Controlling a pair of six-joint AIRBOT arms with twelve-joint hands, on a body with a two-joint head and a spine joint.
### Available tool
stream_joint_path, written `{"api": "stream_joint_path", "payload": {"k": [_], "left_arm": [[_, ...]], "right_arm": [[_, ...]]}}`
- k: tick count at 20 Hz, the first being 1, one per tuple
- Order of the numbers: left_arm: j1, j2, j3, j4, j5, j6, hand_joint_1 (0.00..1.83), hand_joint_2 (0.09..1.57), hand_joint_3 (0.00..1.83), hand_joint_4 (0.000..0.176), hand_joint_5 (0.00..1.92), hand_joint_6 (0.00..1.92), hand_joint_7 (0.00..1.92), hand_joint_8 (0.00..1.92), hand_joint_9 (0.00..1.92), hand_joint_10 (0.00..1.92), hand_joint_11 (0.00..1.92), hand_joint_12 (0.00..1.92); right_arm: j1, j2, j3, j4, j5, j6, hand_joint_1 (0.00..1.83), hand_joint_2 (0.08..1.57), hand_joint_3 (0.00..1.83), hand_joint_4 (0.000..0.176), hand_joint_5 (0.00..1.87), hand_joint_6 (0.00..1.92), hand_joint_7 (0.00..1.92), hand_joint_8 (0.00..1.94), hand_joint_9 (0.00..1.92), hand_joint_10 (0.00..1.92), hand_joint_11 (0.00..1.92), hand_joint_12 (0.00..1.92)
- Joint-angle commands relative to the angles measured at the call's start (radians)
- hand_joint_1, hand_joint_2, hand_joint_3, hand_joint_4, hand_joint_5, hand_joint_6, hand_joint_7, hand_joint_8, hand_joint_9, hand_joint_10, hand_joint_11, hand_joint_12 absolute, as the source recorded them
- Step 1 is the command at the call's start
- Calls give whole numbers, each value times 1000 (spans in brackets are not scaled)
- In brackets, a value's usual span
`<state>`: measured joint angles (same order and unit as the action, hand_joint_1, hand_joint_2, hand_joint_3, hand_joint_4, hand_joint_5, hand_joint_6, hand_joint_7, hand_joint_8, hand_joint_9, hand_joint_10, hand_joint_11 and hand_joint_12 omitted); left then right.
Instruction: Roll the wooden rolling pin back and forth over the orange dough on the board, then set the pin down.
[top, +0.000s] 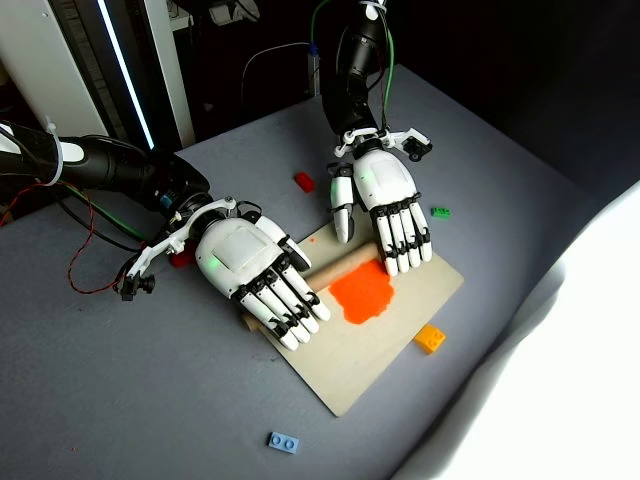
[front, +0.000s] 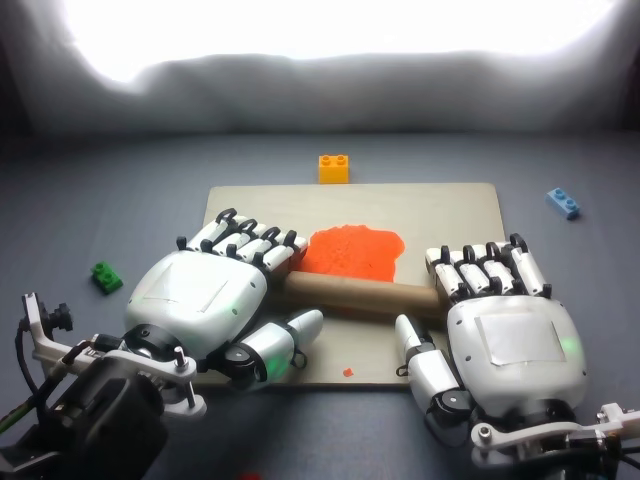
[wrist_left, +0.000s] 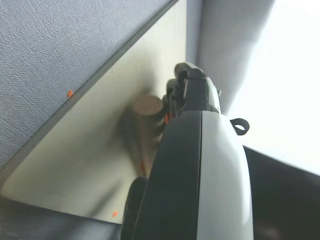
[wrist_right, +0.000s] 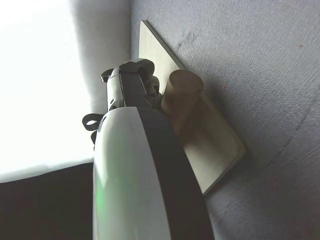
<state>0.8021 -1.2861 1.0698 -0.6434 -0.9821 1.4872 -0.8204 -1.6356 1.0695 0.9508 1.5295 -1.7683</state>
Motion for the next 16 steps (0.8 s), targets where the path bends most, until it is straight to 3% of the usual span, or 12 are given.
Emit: {"api": "stream_joint_path", "payload": {"k": [1,10,16], "left_arm": [[-5,9,-3,45,-107,3,0,1455,3,0,263,4,269,2,198,0,0,402],[21,13,-29,46,-119,8,0,1457,1,0,247,0,250,0,189,0,0,383],[46,21,-54,46,-148,2,0,1453,0,0,251,0,237,0,169,0,0,360]], "right_arm": [[-8,-1,-6,-49,67,-9,0,1455,0,0,407,4,440,1,337,2,0,664],[-21,7,-11,-64,80,-19,0,1458,1,0,400,3,442,0,339,1,0,628],[-26,8,-21,-70,88,-19,0,1456,0,0,424,6,461,3,354,5,0,716]]}}
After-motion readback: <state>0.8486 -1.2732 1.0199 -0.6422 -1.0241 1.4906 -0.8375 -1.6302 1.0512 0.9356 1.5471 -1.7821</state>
